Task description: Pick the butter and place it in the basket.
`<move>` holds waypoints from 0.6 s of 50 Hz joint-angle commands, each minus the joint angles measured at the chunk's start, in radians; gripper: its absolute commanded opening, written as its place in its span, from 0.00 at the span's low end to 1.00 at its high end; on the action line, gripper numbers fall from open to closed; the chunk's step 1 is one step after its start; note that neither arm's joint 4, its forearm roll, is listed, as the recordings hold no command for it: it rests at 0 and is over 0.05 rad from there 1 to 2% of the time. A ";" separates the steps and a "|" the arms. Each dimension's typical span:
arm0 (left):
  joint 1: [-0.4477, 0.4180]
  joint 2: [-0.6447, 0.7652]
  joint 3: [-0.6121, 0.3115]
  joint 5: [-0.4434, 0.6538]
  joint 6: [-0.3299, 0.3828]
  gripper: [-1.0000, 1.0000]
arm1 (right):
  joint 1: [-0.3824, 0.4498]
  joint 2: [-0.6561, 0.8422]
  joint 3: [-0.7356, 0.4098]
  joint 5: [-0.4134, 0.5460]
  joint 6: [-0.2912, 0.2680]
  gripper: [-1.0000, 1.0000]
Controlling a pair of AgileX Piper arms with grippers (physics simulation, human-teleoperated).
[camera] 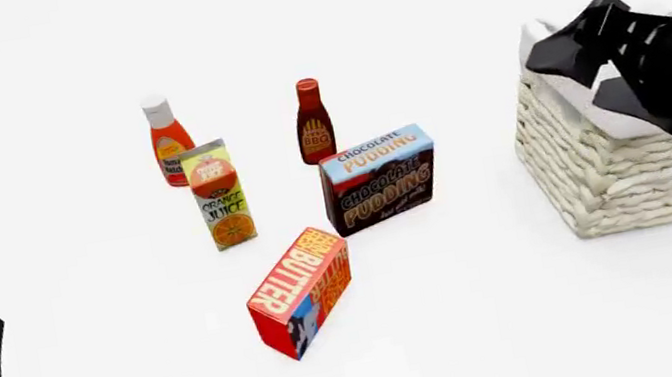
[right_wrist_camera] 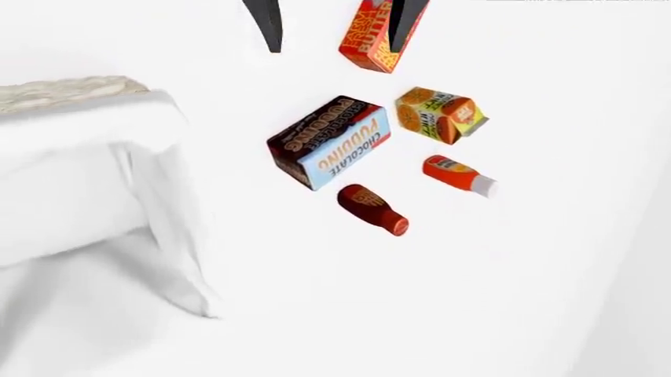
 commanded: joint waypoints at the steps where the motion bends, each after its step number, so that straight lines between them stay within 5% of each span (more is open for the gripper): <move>1: 0.000 0.000 0.000 0.000 0.000 1.00 | -0.023 0.016 -0.060 0.064 -0.028 1.00; 9: 0.000 0.000 0.000 0.000 0.000 1.00 | 0.024 0.066 -0.099 0.059 -0.053 1.00; 30: 0.000 0.000 0.000 0.000 0.000 1.00 | 0.078 0.212 -0.124 0.086 0.067 1.00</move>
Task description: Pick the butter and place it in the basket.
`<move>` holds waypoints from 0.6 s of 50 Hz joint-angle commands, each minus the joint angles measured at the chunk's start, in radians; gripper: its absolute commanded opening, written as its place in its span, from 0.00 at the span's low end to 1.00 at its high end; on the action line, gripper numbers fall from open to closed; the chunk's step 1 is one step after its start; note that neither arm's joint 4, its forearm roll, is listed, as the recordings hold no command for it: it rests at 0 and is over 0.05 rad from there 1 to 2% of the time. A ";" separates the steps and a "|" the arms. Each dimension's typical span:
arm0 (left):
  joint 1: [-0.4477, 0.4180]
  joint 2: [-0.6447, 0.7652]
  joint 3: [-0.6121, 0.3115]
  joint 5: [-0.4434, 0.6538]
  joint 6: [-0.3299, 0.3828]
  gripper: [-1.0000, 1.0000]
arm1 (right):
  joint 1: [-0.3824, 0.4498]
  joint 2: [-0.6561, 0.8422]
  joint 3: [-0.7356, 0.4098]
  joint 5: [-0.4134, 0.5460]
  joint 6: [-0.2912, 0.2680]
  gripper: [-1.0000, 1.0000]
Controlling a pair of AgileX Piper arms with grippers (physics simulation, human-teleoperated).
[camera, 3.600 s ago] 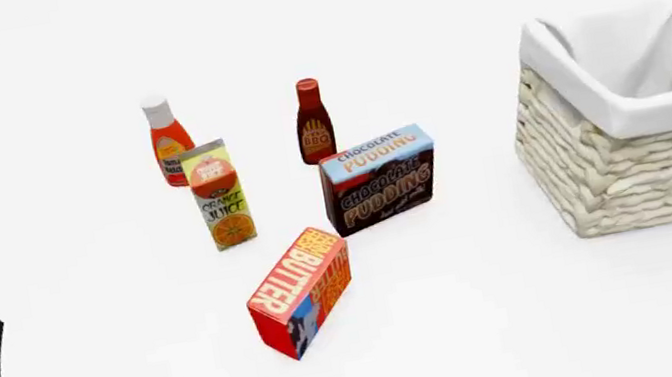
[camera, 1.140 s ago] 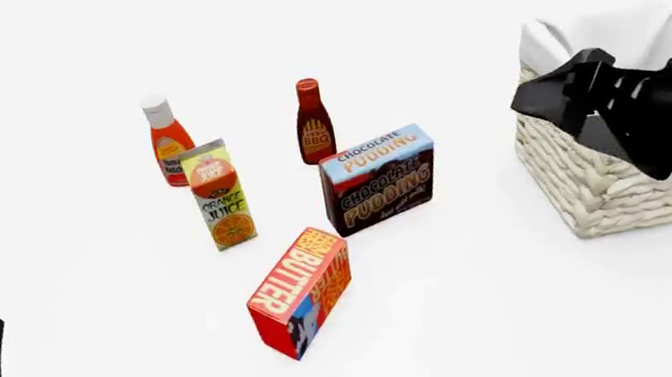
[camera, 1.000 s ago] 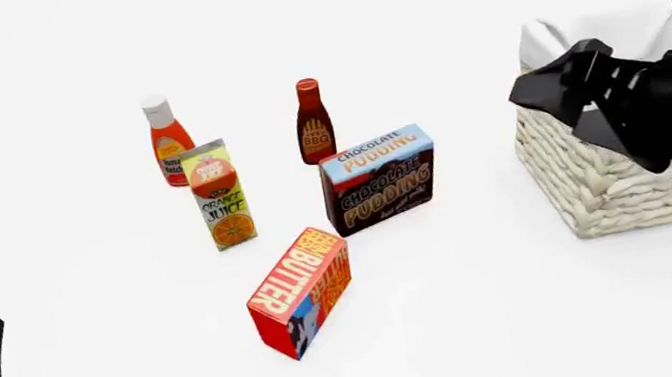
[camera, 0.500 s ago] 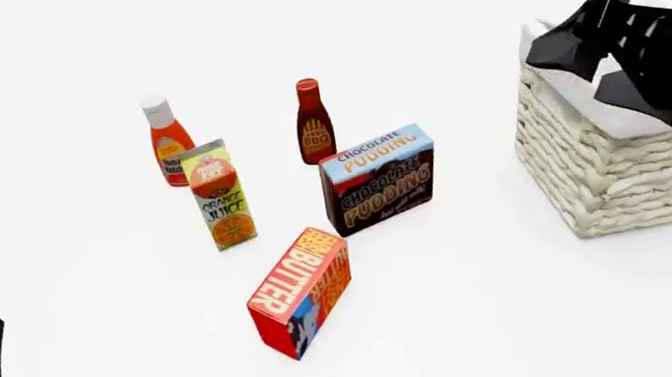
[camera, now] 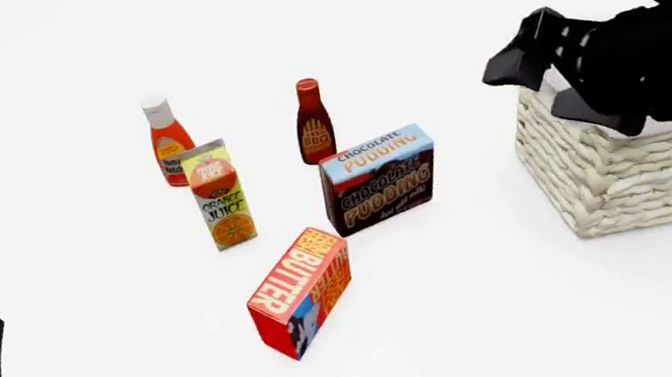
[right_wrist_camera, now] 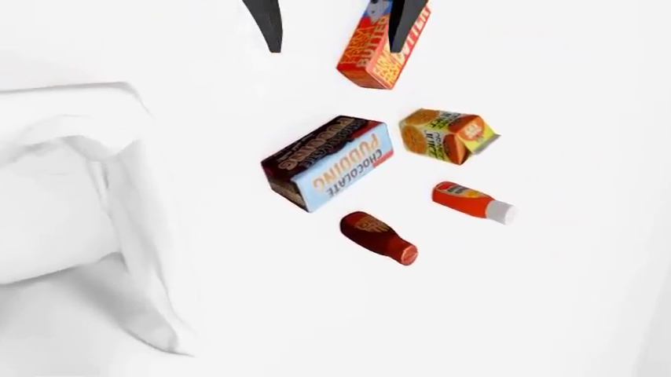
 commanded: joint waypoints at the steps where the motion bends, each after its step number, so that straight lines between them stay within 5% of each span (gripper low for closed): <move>1: 0.000 0.000 0.000 0.000 0.000 1.00 | 0.027 0.076 -0.030 0.014 0.051 1.00; 30: 0.000 0.000 0.000 0.000 0.000 1.00 | 0.115 0.281 -0.147 0.028 0.199 1.00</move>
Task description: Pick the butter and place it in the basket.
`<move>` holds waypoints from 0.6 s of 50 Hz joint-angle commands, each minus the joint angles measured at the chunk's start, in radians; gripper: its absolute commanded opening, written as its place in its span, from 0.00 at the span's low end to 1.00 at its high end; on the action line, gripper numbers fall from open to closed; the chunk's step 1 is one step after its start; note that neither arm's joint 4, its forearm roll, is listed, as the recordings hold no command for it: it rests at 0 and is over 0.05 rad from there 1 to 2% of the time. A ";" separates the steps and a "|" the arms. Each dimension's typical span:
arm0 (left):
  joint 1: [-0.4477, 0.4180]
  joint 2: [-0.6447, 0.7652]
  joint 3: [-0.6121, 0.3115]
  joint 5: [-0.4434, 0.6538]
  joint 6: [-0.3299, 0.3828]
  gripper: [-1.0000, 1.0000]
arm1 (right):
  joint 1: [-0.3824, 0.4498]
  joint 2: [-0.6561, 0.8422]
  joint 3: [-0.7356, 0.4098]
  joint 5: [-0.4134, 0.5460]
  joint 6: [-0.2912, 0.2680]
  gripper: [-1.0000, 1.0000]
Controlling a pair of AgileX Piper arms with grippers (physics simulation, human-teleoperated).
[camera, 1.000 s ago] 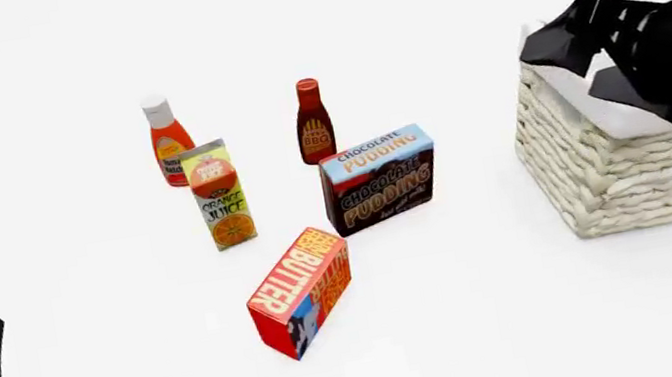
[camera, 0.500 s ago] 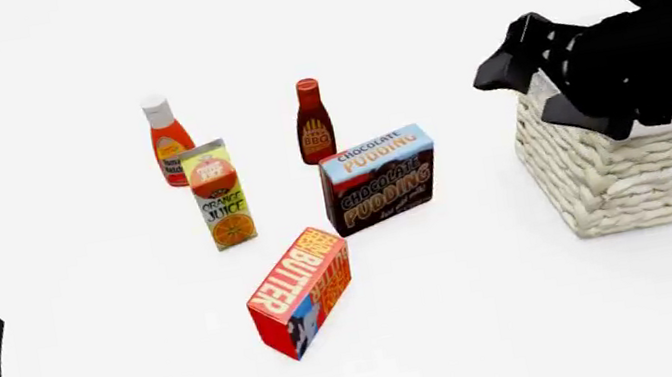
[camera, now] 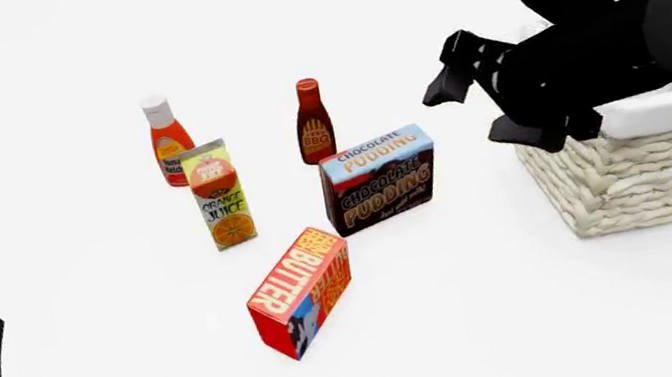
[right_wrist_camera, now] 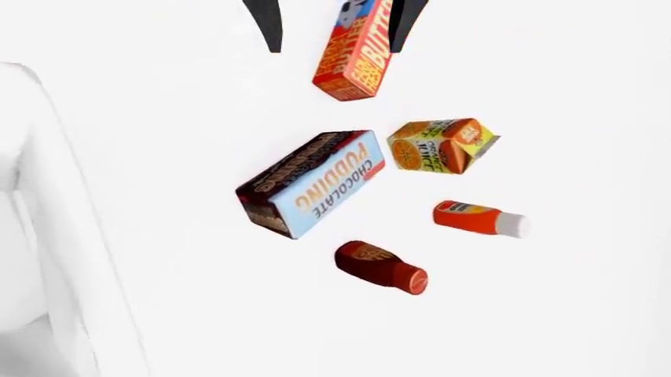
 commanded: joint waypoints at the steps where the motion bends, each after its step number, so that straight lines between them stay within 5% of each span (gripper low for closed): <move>1: 0.000 0.000 0.000 0.000 0.000 1.00 | 0.028 0.078 -0.047 0.011 0.052 1.00; 30: 0.000 0.000 0.000 0.000 0.000 1.00 | 0.090 0.239 -0.147 0.045 0.168 1.00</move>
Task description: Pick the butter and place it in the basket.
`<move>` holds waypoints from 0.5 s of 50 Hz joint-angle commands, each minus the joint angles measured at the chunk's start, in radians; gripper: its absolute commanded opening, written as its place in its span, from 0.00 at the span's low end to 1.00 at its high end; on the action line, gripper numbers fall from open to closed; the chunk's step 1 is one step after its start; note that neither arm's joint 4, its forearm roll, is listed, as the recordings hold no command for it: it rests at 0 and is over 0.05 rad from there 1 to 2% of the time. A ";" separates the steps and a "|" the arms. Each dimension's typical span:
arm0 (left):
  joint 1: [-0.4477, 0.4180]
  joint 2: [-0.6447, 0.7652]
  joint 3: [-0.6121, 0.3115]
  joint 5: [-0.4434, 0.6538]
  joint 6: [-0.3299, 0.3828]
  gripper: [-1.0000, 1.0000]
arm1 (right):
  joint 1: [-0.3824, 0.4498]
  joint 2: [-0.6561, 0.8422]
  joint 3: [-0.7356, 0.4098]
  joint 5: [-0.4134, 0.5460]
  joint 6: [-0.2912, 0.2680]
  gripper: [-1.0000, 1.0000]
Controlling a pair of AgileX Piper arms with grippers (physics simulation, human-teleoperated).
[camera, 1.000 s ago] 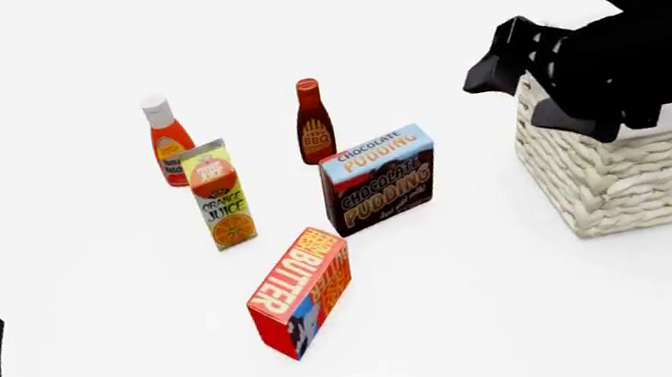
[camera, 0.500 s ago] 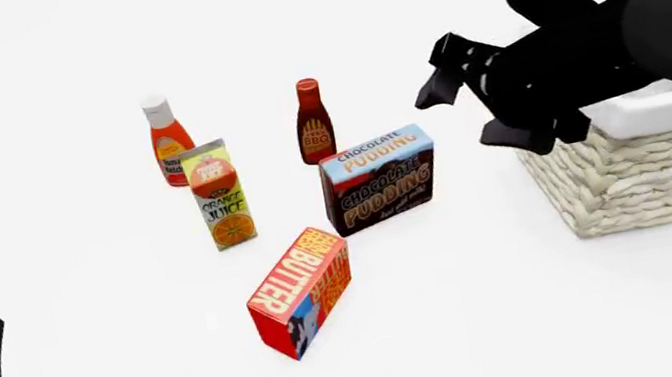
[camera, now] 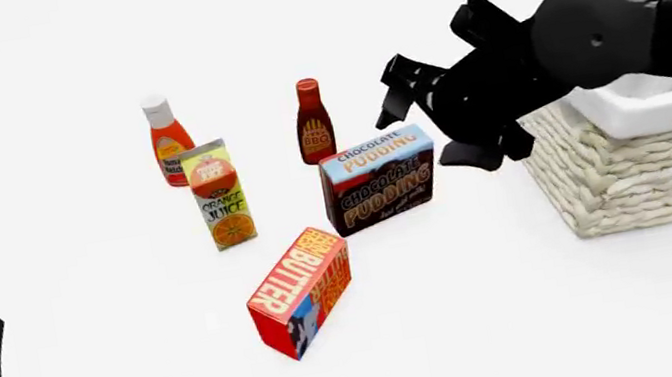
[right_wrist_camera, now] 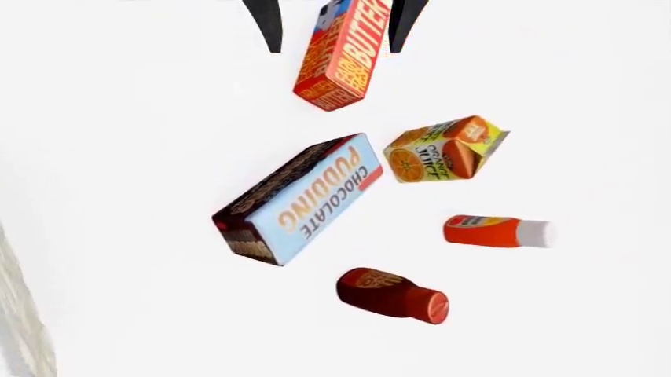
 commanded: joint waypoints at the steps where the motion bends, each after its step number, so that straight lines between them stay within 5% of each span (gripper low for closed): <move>1: 0.000 0.000 0.000 0.000 0.000 1.00 | 0.017 0.055 -0.033 0.013 0.044 1.00; 25: 0.000 0.000 0.000 0.000 0.000 1.00 | 0.044 0.133 -0.082 0.012 0.098 1.00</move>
